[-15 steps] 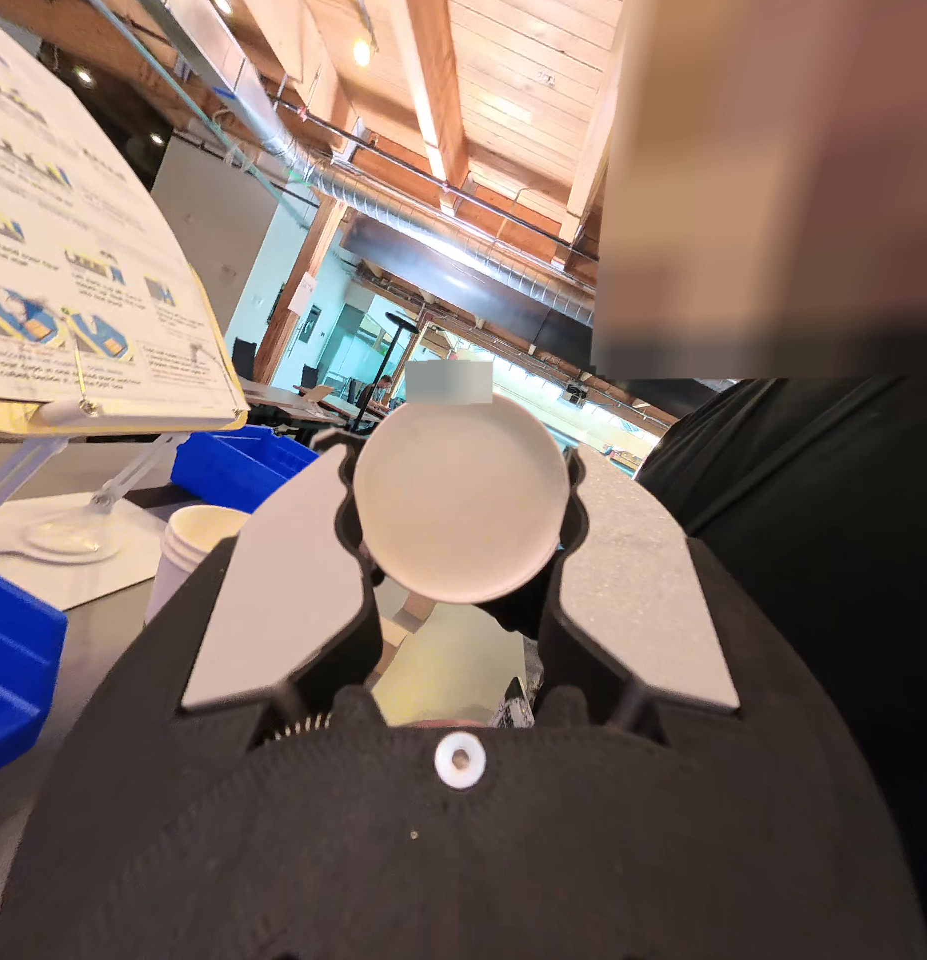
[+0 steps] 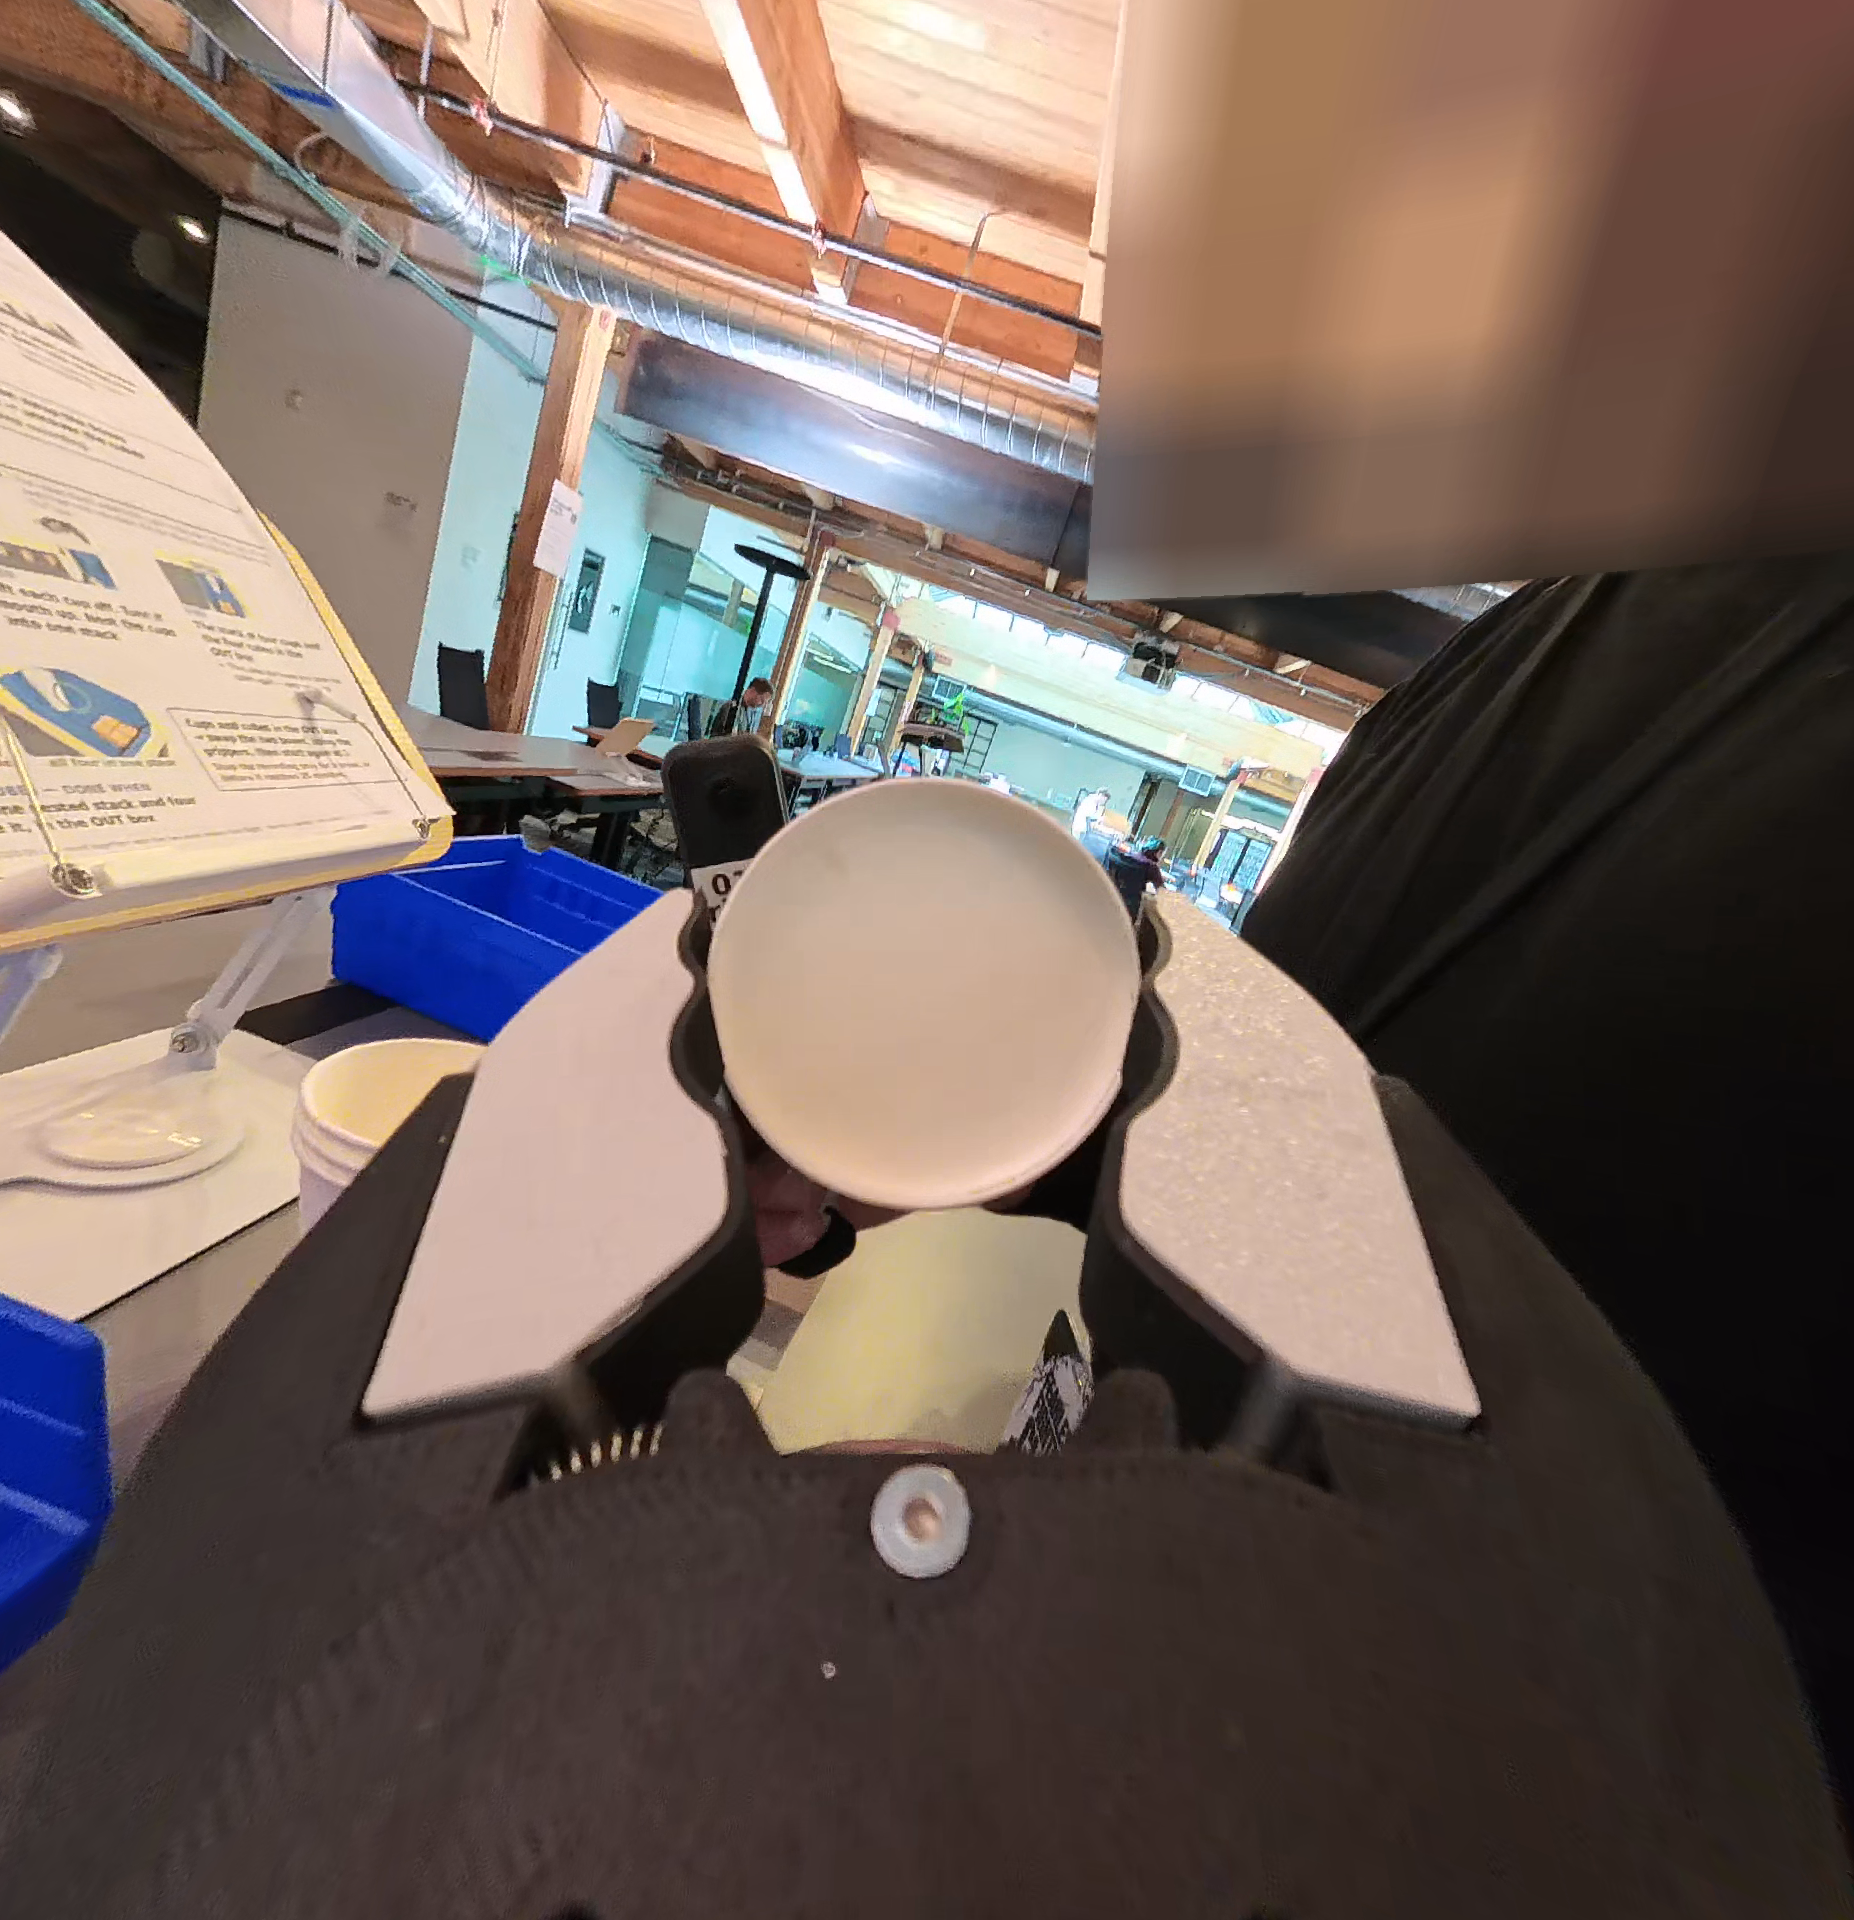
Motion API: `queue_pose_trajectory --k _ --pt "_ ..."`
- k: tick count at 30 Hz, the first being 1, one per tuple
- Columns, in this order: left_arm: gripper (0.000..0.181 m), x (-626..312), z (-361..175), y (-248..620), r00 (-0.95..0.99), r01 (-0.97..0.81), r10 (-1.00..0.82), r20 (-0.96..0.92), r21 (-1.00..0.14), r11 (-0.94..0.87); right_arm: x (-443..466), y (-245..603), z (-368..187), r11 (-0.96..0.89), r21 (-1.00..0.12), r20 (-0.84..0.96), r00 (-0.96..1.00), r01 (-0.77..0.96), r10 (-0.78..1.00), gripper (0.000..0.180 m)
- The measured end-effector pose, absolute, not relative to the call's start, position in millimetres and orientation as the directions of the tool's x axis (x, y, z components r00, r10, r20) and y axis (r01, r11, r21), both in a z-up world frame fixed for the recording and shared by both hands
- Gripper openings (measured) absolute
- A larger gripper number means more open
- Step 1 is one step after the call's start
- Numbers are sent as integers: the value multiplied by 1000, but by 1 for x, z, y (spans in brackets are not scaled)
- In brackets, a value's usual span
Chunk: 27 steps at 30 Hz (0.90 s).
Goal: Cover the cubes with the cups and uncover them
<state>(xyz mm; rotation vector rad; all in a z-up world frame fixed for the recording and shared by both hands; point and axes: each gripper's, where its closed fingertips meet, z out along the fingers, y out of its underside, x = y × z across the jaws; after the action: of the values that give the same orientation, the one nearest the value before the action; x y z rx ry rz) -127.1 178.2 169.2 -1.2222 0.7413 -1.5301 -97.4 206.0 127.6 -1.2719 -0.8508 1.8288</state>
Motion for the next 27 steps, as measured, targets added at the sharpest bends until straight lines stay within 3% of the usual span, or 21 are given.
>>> queue_pose_trajectory --k 6,12,18,27 --pt "72 -145 178 186 84 331 -948 308 -906 -265 -70 225 134 -464 -880 -447 -153 -99 881 0" --pt "6 -164 169 186 136 277 -955 265 -935 -220 -5 282 145 -238 -925 -218 101 295 971 0" --pt "0 -164 145 193 224 183 -935 276 -954 -238 28 319 125 -158 -698 -47 175 699 983 0" --pt "0 -151 120 189 281 2 -934 219 -974 -228 41 347 81 -191 -313 -38 188 930 981 0"
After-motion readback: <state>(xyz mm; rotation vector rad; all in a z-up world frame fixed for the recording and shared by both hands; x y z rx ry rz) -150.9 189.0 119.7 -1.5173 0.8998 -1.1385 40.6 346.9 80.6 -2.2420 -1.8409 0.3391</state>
